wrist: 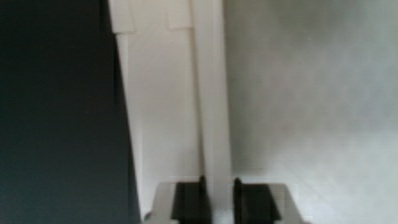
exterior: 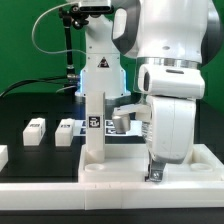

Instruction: Assemble desk

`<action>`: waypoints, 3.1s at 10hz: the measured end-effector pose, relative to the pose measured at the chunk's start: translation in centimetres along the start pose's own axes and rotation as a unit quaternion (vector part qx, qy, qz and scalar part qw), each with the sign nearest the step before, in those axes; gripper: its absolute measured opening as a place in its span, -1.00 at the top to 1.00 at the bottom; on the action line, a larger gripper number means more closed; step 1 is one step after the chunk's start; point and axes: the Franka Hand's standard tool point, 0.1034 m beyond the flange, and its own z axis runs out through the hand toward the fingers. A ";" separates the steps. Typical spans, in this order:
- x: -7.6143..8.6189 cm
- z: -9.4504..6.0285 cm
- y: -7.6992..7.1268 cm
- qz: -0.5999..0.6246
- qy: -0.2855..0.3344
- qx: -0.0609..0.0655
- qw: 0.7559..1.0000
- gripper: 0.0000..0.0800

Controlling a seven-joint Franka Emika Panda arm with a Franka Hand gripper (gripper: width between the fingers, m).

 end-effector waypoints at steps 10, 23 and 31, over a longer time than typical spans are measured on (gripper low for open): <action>-0.3 0.0 0.0 0.003 0.000 0.000 1.000 -0.62; -4.4 -6.6 2.4 0.231 -0.022 0.027 0.972 -0.62; -14.4 -9.7 0.2 0.456 -0.030 0.061 0.887 -0.62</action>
Offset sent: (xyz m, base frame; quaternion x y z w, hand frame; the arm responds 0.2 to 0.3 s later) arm 0.0000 0.0000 0.0000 0.0000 0.0000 0.0000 1.0000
